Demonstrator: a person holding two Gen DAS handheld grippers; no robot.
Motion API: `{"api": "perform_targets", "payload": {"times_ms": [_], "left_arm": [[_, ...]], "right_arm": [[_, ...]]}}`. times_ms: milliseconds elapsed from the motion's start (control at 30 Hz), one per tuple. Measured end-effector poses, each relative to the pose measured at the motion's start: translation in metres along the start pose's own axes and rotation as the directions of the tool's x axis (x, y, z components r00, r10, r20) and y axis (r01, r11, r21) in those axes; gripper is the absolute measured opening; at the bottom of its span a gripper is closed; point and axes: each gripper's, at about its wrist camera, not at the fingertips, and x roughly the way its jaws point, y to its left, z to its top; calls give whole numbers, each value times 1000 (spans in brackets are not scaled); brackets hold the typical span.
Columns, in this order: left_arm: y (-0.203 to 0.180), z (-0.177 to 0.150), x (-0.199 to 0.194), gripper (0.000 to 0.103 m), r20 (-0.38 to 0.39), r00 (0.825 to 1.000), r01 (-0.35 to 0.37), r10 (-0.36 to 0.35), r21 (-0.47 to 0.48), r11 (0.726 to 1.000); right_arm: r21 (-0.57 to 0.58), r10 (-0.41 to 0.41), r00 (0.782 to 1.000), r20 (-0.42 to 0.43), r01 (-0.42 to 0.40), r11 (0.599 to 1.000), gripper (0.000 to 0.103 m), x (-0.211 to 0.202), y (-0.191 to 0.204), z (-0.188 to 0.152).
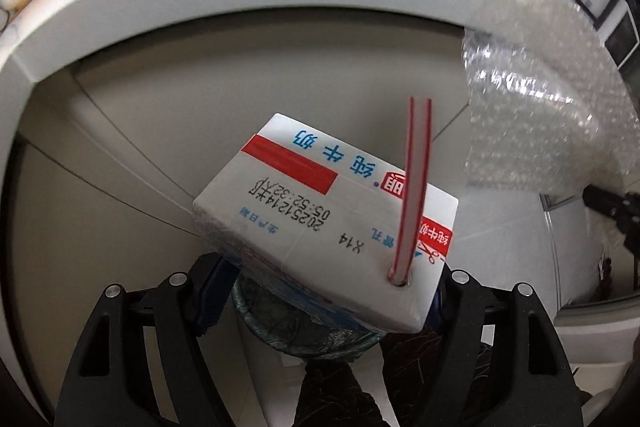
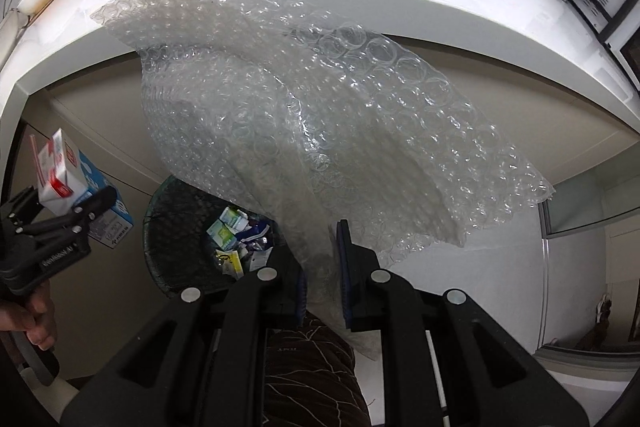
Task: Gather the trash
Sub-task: 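Carry the milk carton and bubble wrap down over the trash bin, then open the left tool over the bin while the right tool drops the bubble wrap in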
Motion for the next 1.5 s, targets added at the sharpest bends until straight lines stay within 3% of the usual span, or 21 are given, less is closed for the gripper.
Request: {"api": "perform_targets", "payload": {"times_ms": [200,267,433,833,1033,1233,1500], "left_arm": [[-7,0,5,75,-5,999,34,-34,22,999],[-5,0,3,86,2,999,36,-36,23,999],[0,1,-5,97,21,1000,22,-22,6,1000],[47,-11,-34,97,19,999,-42,44,-119,992],[60,-21,-34,97,-14,998,-64,62,-136,989],[67,-30,-28,97,-44,997,-72,67,-147,986],[68,-38,-22,97,-76,995,-81,70,-145,986]], "right_arm": [[16,-16,1000,-10,16,1000,12,-2,-2,-5],[18,-21,1000,-12,22,1000,12,-4,-1,-5],[15,-28,1000,-6,28,999,12,-2,8,0],[-141,-71,996,63,79,987,12,10,65,-3],[-301,-145,986,85,164,939,12,38,105,-6],[-452,-223,969,108,248,857,12,68,138,-18],[-536,-227,970,89,238,810,14,88,157,-23]]}}
